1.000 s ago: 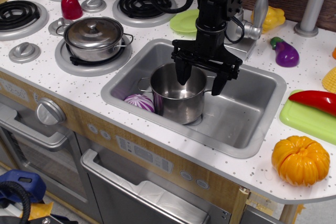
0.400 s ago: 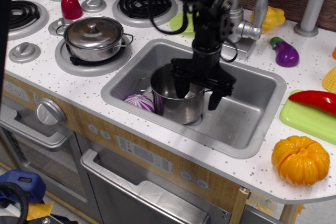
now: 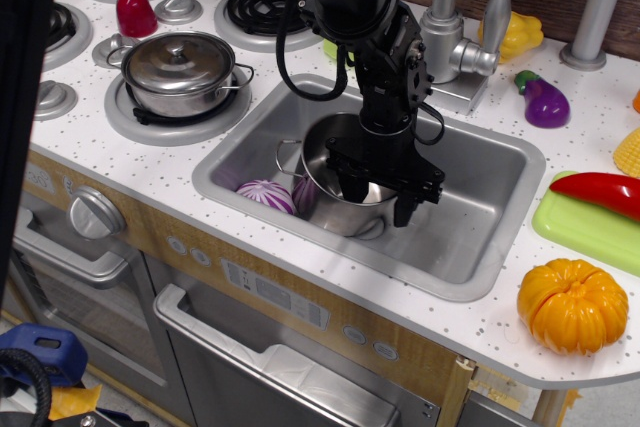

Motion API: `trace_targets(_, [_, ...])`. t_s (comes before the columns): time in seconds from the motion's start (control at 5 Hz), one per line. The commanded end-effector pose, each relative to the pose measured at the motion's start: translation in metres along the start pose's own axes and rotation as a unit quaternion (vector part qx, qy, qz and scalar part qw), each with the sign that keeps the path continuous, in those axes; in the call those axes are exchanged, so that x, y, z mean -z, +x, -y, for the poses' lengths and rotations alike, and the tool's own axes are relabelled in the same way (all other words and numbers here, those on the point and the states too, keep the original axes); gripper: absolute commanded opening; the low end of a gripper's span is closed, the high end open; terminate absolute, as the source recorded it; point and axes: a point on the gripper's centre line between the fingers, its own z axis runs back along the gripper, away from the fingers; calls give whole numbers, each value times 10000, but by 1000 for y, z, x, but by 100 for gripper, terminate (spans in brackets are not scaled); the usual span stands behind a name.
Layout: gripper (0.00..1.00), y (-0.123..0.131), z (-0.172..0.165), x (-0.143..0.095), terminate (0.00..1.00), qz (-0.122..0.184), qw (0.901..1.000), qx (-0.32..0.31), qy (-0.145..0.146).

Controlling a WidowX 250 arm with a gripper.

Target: Pick up pot from sink

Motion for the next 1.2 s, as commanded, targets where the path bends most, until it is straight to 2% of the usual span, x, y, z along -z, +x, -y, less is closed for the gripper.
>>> trace_targets(0.0, [0,9,6,-26,0,-1,9997,-118,211])
trace_targets(0.4, [0,18,18,-80,0,-461,9972,-345,485])
trace_targets(0.6, [0,16,21,-108,0,-642,9934,-359,881])
trace_targets(0.8, [0,18,25,-147,0,-913,9909,-366,917])
trace_targets(1.0, [0,19,30,-156,100,-965,9931,-384,549])
